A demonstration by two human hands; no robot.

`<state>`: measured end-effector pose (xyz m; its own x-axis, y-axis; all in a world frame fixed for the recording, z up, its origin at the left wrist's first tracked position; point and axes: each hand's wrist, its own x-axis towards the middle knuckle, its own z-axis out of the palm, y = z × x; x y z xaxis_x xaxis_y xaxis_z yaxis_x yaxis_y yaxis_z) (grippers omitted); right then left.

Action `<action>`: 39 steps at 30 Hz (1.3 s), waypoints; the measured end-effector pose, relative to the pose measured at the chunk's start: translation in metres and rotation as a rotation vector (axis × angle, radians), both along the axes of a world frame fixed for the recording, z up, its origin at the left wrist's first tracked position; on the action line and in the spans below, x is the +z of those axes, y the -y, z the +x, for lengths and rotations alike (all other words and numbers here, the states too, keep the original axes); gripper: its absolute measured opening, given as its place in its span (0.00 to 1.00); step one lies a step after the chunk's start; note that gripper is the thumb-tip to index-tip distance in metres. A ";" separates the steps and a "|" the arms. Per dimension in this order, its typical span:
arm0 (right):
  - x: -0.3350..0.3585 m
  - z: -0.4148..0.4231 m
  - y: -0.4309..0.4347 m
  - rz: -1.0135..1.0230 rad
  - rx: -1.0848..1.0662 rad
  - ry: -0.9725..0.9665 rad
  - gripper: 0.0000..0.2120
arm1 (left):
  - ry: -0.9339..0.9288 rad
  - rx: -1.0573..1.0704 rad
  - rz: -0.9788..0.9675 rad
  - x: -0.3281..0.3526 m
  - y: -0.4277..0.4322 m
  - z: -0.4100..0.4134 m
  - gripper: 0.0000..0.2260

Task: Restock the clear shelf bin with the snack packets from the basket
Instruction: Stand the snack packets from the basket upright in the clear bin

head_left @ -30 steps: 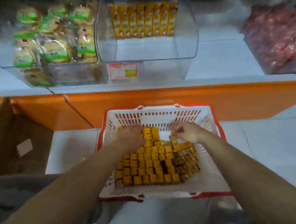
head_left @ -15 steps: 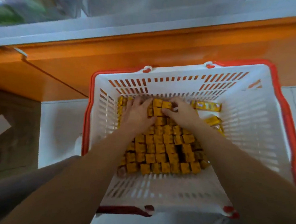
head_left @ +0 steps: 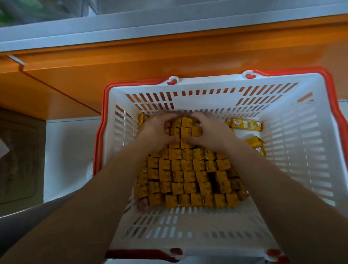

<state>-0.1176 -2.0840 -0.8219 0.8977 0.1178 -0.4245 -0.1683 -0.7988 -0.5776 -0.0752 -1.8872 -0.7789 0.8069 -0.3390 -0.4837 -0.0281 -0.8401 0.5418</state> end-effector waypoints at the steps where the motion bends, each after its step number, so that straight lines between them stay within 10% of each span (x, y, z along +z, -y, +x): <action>1: 0.001 0.001 -0.001 -0.021 0.005 0.006 0.39 | -0.006 -0.029 0.016 0.001 0.000 0.001 0.34; 28: 0.034 0.004 0.013 -0.088 0.030 0.029 0.19 | 0.099 -0.259 0.276 0.004 0.034 0.010 0.30; 39: 0.164 -0.029 0.017 0.576 -0.397 0.122 0.23 | 0.127 0.004 -0.085 0.158 0.013 0.002 0.33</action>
<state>-0.1465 -2.1008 -0.6580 0.9565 -0.0523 -0.2871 -0.2908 -0.2522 -0.9229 -0.0729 -1.9000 -0.6206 0.8612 -0.3713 -0.3470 -0.0982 -0.7916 0.6032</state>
